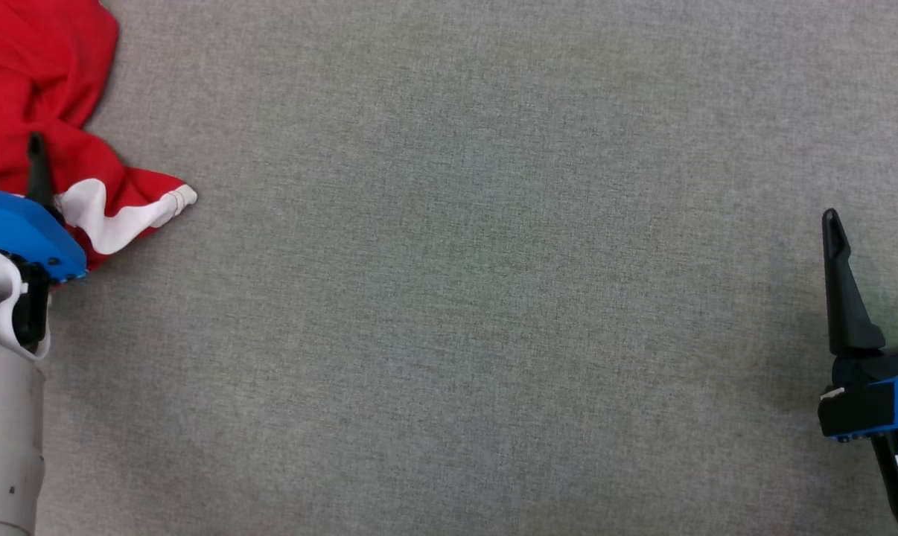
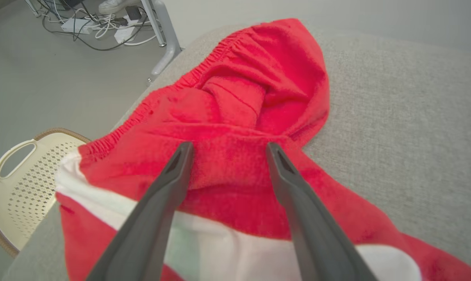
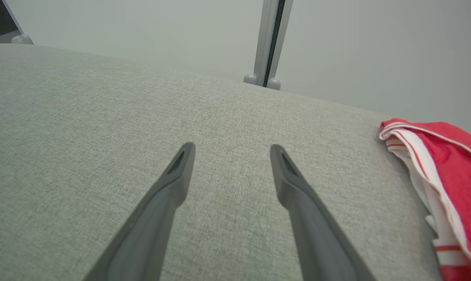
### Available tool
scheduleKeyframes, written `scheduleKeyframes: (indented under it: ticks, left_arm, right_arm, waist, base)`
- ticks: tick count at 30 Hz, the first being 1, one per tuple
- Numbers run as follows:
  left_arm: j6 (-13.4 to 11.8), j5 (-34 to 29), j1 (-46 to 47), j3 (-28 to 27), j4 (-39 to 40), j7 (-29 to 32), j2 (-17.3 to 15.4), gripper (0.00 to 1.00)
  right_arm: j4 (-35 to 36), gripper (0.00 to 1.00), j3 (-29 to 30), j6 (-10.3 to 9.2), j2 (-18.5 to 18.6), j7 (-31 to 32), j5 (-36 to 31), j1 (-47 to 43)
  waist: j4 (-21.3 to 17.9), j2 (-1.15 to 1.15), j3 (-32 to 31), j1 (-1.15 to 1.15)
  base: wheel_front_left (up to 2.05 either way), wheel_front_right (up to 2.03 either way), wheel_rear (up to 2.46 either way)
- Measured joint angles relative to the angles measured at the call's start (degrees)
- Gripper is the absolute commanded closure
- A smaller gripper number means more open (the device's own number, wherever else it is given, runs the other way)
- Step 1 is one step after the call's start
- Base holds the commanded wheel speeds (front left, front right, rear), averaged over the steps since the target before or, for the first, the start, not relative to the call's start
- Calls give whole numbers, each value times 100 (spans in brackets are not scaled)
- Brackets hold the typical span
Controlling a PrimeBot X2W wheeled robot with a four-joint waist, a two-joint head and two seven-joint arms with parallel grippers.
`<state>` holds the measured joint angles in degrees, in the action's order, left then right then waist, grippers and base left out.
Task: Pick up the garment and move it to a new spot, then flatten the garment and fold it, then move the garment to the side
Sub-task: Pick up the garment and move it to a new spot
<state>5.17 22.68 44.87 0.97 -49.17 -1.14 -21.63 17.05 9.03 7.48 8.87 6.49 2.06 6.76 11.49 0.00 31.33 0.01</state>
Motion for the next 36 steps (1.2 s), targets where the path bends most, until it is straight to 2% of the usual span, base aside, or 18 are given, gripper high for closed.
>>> scheduleKeyframes:
  ticks: [7, 11, 12, 13, 14, 24, 32, 36]
  left_arm:
    - [147, 278, 255, 120, -976, 532, 88, 0]
    - [192, 377, 392, 174, -1244, 714, 75, 0]
    - [193, 402, 420, 193, -1292, 728, 67, 14]
    - [194, 411, 434, 213, -1326, 725, 66, 80]
    - [194, 434, 450, 285, -1390, 697, 60, 100]
    - [222, 437, 500, 567, -1291, -92, -91, 100]
    - [223, 326, 794, 853, -740, -788, -310, 100]
    - [223, 241, 917, 970, -374, -928, -333, 100]
  right_arm:
    - [24, 0, -7, 0, 23, 24, 0, 41]
    - [24, 0, -45, 0, 23, 27, 0, 49]
    - [24, 0, -70, 0, 18, 27, -1, 63]
    - [23, 0, -83, 0, 11, 27, -1, 79]
    - [7, 0, -102, 0, -2, 22, 0, 102]
    - [-311, 0, -80, 0, -221, -210, 20, 83]
    - [-756, 0, -141, 0, -420, -477, 111, -14]
    - [-904, 0, -148, 0, -481, -580, 152, -48]
  waist:
    - [-46, 0, -39, -1]
    - [-75, 0, -84, -2]
    - [-89, 0, -99, -2]
    - [-103, 0, -113, -2]
    - [-131, 0, -151, -1]
    - [-326, 0, -588, -1]
    - [-551, 0, -1151, -2]
    - [-685, 0, -1347, -2]
  base:
    - [0, 0, 0]
    - [0, 0, 0]
    - [0, 0, 0]
    - [0, 0, 0]
    - [0, 0, 0]
    - [0, 0, 0]
    - [0, 0, 0]
    - [0, 0, 0]
